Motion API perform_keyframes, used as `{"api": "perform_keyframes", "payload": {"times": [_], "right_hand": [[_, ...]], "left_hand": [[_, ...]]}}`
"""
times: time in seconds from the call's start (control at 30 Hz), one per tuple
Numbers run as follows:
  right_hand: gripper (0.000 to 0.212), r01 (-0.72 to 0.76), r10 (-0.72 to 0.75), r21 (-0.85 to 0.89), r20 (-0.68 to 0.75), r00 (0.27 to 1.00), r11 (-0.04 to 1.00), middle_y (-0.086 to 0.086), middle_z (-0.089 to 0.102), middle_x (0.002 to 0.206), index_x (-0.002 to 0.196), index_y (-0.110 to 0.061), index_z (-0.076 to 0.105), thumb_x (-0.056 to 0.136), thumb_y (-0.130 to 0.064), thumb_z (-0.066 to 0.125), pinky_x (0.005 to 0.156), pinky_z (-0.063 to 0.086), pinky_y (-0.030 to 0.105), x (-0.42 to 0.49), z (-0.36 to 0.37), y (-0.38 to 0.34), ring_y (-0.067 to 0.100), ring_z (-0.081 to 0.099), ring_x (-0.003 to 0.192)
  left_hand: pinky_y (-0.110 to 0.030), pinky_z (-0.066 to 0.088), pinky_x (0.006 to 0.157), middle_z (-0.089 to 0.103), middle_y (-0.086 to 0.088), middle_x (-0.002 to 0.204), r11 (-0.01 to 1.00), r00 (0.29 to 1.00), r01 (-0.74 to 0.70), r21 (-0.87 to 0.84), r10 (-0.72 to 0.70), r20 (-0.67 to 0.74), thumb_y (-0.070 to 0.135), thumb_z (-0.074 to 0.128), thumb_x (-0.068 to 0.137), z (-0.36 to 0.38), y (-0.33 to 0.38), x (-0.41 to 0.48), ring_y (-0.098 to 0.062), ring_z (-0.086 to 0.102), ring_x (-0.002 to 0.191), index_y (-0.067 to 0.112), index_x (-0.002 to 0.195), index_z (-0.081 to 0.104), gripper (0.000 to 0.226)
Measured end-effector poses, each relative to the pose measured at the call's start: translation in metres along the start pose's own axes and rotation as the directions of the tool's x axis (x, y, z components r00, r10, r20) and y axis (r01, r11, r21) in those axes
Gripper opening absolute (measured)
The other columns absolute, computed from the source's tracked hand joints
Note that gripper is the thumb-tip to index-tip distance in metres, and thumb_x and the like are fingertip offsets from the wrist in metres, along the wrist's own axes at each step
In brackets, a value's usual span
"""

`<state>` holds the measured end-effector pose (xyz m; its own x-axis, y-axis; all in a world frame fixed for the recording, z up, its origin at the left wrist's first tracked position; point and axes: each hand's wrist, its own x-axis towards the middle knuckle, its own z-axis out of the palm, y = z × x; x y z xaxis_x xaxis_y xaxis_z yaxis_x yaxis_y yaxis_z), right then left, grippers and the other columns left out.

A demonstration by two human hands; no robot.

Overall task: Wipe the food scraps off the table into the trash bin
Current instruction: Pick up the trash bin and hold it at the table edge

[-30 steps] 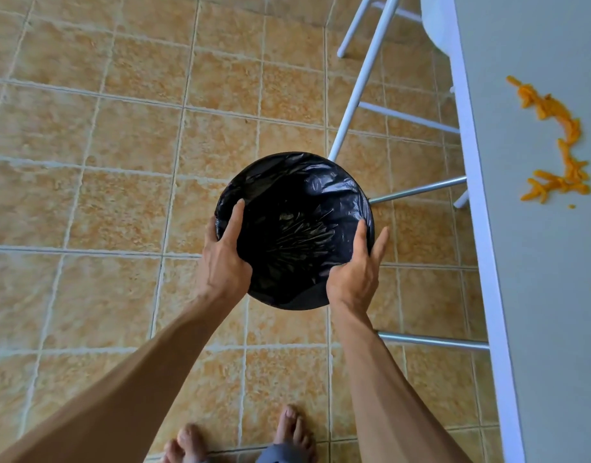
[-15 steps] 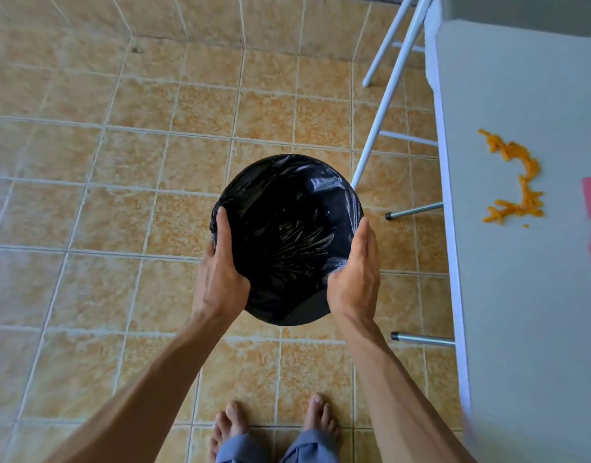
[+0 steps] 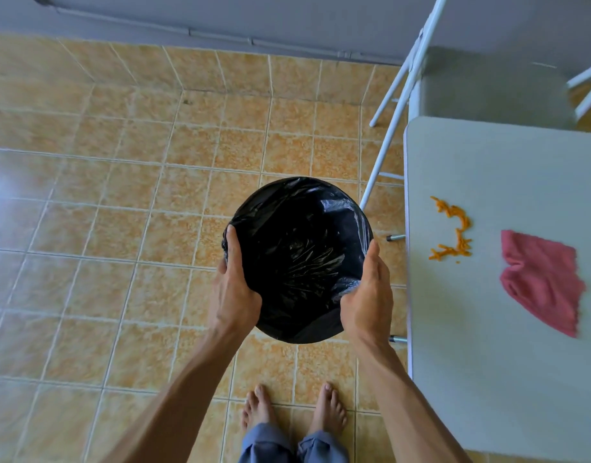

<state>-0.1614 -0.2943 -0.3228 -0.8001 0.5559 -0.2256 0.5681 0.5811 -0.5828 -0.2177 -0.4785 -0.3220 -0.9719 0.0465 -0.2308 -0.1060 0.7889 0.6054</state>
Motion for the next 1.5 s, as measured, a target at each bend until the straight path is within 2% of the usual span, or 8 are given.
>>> {"api": "perform_keyframes", "payload": {"times": [0.17, 0.4, 0.57, 0.77, 0.97, 1.2, 1.33, 1.5], "right_hand": [[0.091, -0.006, 0.006, 0.003, -0.022, 1.0, 1.0, 0.004, 0.035, 0.16, 0.161, -0.02, 0.014, 0.087, 0.016, 0.052, 0.1, 0.052, 0.04, -0.004, -0.018, -0.008, 0.031, 0.053, 0.133], [0.09, -0.009, 0.011, 0.04, -0.058, 0.998, 0.999, 0.003, 0.036, 0.161, 0.161, -0.019, 0.016, 0.087, 0.017, 0.051, 0.104, 0.047, 0.033, -0.01, -0.022, -0.004, 0.028, 0.048, 0.139], [0.086, -0.028, 0.035, 0.072, -0.095, 0.995, 0.997, 0.0, 0.034, 0.163, 0.16, -0.019, 0.023, 0.088, 0.019, 0.049, 0.104, 0.034, 0.017, -0.012, -0.022, 0.005, 0.022, 0.042, 0.144], [0.083, -0.038, 0.045, 0.086, -0.082, 0.996, 0.996, 0.002, 0.03, 0.165, 0.16, -0.016, 0.022, 0.089, 0.019, 0.045, 0.111, 0.024, 0.013, -0.011, -0.029, 0.013, 0.018, 0.032, 0.15], [0.082, -0.038, 0.044, 0.106, -0.056, 0.997, 0.994, 0.003, 0.029, 0.164, 0.16, -0.016, 0.019, 0.09, 0.015, 0.047, 0.12, 0.032, 0.027, -0.006, -0.034, 0.015, 0.021, 0.033, 0.15], [0.061, 0.05, -0.05, 0.0, 0.047, 0.998, 0.999, 0.004, 0.042, 0.158, 0.157, -0.015, 0.03, 0.1, -0.015, 0.053, 0.116, 0.042, 0.036, 0.009, -0.057, 0.026, 0.023, 0.045, 0.142], [0.055, 0.077, -0.076, -0.091, 0.013, 0.997, 0.993, 0.008, 0.043, 0.158, 0.153, -0.01, 0.039, 0.099, -0.014, 0.053, 0.121, 0.033, 0.035, 0.027, -0.088, 0.051, 0.022, 0.041, 0.146], [0.051, 0.21, -0.222, -0.209, -0.039, 0.974, 0.955, 0.01, 0.052, 0.151, 0.145, -0.007, 0.051, 0.094, -0.006, 0.059, 0.116, 0.038, 0.039, 0.053, -0.12, 0.099, 0.028, 0.045, 0.141]], "left_hand": [[-0.033, 0.039, 0.066, 0.048, -0.02, 0.139, 0.998, 0.998, 0.061, 0.034, -0.062, 0.011, -0.001, 0.051, 0.087, -0.012, 0.02, -0.004, -0.036, 0.059, 0.098, 0.031, 0.156, -0.01, 0.098], [-0.031, 0.041, 0.062, 0.058, -0.016, 0.121, 0.995, 0.995, 0.1, 0.005, -0.1, -0.012, 0.001, 0.052, 0.087, 0.002, 0.031, -0.004, -0.024, 0.053, 0.081, 0.036, 0.157, -0.004, 0.096], [-0.033, 0.048, 0.068, 0.065, -0.013, 0.114, 0.998, 0.996, 0.059, -0.03, -0.061, -0.065, 0.002, 0.051, 0.087, 0.012, 0.022, -0.007, -0.032, 0.065, 0.09, 0.037, 0.157, 0.002, 0.092], [-0.039, 0.053, 0.071, 0.065, -0.018, 0.116, 0.997, 0.996, 0.051, -0.063, -0.056, -0.07, -0.012, 0.046, 0.081, 0.012, 0.025, -0.008, -0.035, 0.065, 0.092, 0.04, 0.156, 0.006, 0.1], [-0.039, 0.053, 0.071, 0.065, -0.016, 0.115, 0.997, 0.996, 0.059, -0.055, -0.063, -0.061, -0.013, 0.047, 0.08, 0.009, 0.03, -0.002, -0.035, 0.064, 0.093, 0.044, 0.155, 0.008, 0.102], [-0.042, 0.056, 0.076, 0.067, -0.012, 0.113, 0.995, 0.99, 0.086, -0.046, -0.091, -0.108, -0.016, 0.045, 0.075, 0.01, 0.017, 0.005, -0.032, 0.064, 0.093, 0.046, 0.153, 0.014, 0.105], [-0.034, 0.05, 0.071, 0.064, -0.01, 0.127, 0.997, 0.991, 0.072, 0.027, -0.068, -0.111, -0.014, 0.046, 0.075, 0.024, 0.015, 0.008, -0.034, 0.064, 0.102, 0.044, 0.153, 0.02, 0.1], [-0.037, 0.05, 0.065, 0.064, -0.016, 0.117, 0.989, 0.989, 0.134, 0.059, -0.129, -0.074, -0.013, 0.047, 0.073, 0.052, 0.02, 0.008, -0.035, 0.062, 0.09, 0.047, 0.153, 0.018, 0.104]]}}
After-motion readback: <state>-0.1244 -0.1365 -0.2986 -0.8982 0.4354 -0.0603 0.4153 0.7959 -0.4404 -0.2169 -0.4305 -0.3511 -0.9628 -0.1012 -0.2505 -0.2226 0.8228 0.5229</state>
